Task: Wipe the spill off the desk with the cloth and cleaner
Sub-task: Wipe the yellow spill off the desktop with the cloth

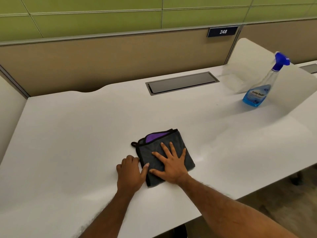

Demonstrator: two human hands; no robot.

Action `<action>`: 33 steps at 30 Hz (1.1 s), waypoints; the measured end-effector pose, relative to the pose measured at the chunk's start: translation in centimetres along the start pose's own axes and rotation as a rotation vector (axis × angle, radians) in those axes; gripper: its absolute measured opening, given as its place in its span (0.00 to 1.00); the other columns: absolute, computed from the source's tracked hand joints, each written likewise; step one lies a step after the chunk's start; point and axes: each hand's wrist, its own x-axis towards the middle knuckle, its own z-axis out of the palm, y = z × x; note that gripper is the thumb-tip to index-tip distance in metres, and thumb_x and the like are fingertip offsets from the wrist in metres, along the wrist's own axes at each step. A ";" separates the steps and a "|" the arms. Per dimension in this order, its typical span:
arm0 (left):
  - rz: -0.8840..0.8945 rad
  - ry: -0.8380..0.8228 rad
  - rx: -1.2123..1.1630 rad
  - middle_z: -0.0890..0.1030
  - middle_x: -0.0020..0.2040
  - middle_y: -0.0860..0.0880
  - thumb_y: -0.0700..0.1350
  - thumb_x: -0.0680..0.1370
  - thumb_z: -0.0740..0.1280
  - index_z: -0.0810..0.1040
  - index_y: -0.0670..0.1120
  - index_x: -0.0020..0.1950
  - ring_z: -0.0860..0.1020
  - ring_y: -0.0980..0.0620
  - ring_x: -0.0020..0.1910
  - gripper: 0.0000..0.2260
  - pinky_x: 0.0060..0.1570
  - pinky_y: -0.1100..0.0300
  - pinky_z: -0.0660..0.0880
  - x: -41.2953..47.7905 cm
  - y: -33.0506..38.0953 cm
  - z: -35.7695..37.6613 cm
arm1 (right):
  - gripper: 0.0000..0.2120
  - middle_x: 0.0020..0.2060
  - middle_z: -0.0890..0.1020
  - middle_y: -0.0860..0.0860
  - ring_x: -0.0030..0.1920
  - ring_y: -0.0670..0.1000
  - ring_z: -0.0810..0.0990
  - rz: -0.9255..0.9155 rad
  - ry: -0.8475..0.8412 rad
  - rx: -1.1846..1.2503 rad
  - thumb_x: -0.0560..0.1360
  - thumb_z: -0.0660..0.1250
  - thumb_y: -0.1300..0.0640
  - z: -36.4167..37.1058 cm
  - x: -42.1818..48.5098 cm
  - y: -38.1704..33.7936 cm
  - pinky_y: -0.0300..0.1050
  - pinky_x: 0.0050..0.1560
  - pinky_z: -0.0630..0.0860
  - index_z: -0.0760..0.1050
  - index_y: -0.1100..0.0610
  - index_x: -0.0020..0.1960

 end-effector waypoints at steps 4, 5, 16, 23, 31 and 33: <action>-0.143 -0.017 -0.014 0.79 0.50 0.48 0.63 0.76 0.62 0.79 0.47 0.54 0.77 0.48 0.50 0.20 0.50 0.52 0.69 0.8 2.1 0.4 | 0.40 0.79 0.41 0.47 0.78 0.56 0.34 -0.054 -0.029 0.032 0.67 0.48 0.21 -0.5 0.4 1.3 0.75 0.66 0.27 0.49 0.35 0.76; -0.177 -0.007 -0.035 0.79 0.50 0.48 0.62 0.76 0.63 0.79 0.47 0.54 0.77 0.47 0.50 0.20 0.51 0.52 0.70 0.8 2.4 0.4 | 0.41 0.79 0.43 0.47 0.78 0.56 0.36 -0.069 -0.038 0.064 0.66 0.48 0.21 -0.7 0.4 1.5 0.74 0.67 0.28 0.51 0.35 0.76; -0.444 -0.058 -0.097 0.81 0.57 0.47 0.69 0.72 0.62 0.77 0.46 0.61 0.79 0.45 0.57 0.30 0.56 0.51 0.71 2.0 4.3 -1.0 | 0.28 0.64 0.72 0.54 0.63 0.55 0.72 0.258 0.218 0.396 0.73 0.67 0.42 -4.1 1.8 8.3 0.52 0.63 0.71 0.67 0.52 0.69; -0.635 -0.150 -0.230 0.82 0.53 0.46 0.65 0.71 0.68 0.78 0.45 0.55 0.80 0.43 0.52 0.26 0.52 0.50 0.76 0.8 6.5 -0.6 | 0.40 0.68 0.71 0.58 0.67 0.60 0.72 0.342 -0.076 0.629 0.70 0.73 0.45 -5.0 2.5 9.1 0.54 0.65 0.72 0.58 0.58 0.74; -0.661 -0.110 -0.518 0.79 0.60 0.41 0.50 0.73 0.74 0.67 0.44 0.67 0.77 0.40 0.59 0.27 0.58 0.48 0.73 1.8 6.6 -1.5 | 0.24 0.53 0.80 0.57 0.55 0.58 0.79 0.502 -0.173 0.849 0.69 0.75 0.52 -6.1 4.0 9.2 0.51 0.56 0.78 0.74 0.63 0.59; -0.653 -0.097 -0.594 0.79 0.59 0.40 0.47 0.73 0.74 0.67 0.44 0.67 0.77 0.41 0.58 0.27 0.58 0.50 0.73 1.6 6.4 -1.6 | 0.21 0.54 0.81 0.57 0.54 0.58 0.80 0.495 -0.216 0.870 0.70 0.74 0.53 -5.8 3.8 9.4 0.51 0.56 0.78 0.76 0.63 0.58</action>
